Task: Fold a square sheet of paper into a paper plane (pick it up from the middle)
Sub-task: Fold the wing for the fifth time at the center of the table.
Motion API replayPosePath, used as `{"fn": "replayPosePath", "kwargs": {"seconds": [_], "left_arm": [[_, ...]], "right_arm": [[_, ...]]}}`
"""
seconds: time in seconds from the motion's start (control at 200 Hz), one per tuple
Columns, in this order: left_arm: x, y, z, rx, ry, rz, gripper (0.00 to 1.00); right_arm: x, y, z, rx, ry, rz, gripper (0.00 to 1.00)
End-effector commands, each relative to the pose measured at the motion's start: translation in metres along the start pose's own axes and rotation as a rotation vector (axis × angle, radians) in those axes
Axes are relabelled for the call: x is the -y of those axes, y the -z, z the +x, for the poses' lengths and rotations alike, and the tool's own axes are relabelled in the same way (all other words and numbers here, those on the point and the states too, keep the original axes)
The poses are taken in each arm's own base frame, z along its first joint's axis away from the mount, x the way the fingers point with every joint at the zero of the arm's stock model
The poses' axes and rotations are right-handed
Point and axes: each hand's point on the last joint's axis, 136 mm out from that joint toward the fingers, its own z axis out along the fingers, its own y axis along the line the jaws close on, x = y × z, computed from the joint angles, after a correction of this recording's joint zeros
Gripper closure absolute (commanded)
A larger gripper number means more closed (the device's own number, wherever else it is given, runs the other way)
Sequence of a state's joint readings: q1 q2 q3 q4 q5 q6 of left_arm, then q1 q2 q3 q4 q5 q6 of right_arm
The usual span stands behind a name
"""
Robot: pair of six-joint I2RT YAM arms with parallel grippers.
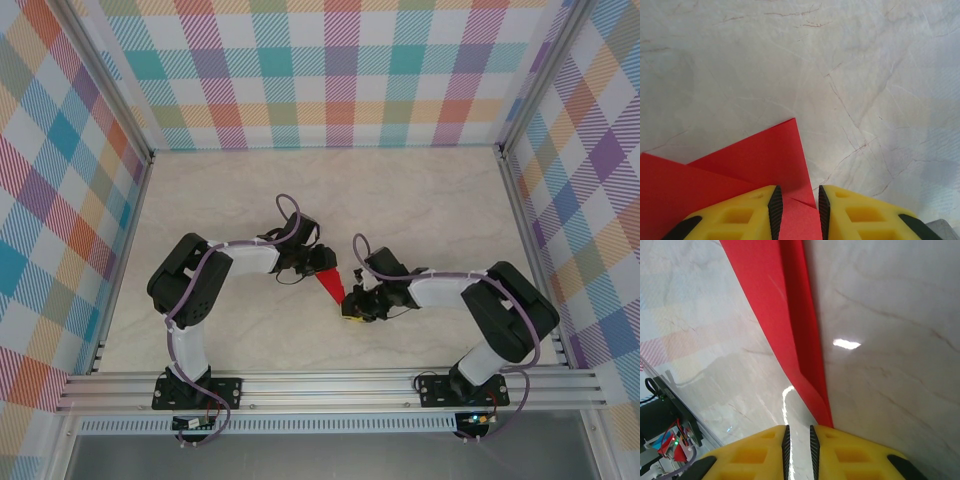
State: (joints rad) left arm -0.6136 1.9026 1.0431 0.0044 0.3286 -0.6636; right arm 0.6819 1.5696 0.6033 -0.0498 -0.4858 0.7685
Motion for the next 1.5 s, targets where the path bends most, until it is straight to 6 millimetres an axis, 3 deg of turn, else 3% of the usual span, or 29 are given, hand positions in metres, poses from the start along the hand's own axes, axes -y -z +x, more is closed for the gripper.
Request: {"fn": "replayPosePath", "kwargs": {"seconds": [0.0,0.27,0.625,0.785,0.91,1.045,1.255,1.495], "left_arm": [[-0.033,-0.005,0.017,-0.052,0.021,-0.11,0.7],[-0.032,-0.004,0.017,-0.055,0.021,-0.106,0.7],[-0.029,-0.004,0.016,-0.052,0.026,-0.097,0.7],[-0.027,-0.004,0.017,-0.056,0.026,-0.086,0.69],[-0.023,-0.001,0.014,-0.047,0.013,-0.078,0.68],[-0.027,0.005,0.006,-0.015,-0.029,-0.119,0.68],[-0.041,0.012,-0.011,0.039,-0.043,-0.152,0.67],[-0.057,0.021,-0.027,0.099,-0.022,-0.16,0.65]], "right_arm": [[0.03,0.003,0.025,-0.063,-0.058,0.101,0.78],[-0.015,0.021,-0.013,0.07,0.009,0.024,0.74],[-0.052,0.004,-0.052,0.084,0.043,-0.066,0.74],[-0.035,-0.01,-0.06,0.08,0.013,-0.009,0.76],[-0.002,-0.02,-0.045,0.05,-0.044,0.064,0.8],[0.017,-0.024,-0.03,0.027,-0.08,0.086,0.83],[0.029,-0.022,-0.018,0.011,-0.087,0.114,0.85],[0.028,-0.025,-0.015,-0.004,-0.093,0.095,0.86]]}}
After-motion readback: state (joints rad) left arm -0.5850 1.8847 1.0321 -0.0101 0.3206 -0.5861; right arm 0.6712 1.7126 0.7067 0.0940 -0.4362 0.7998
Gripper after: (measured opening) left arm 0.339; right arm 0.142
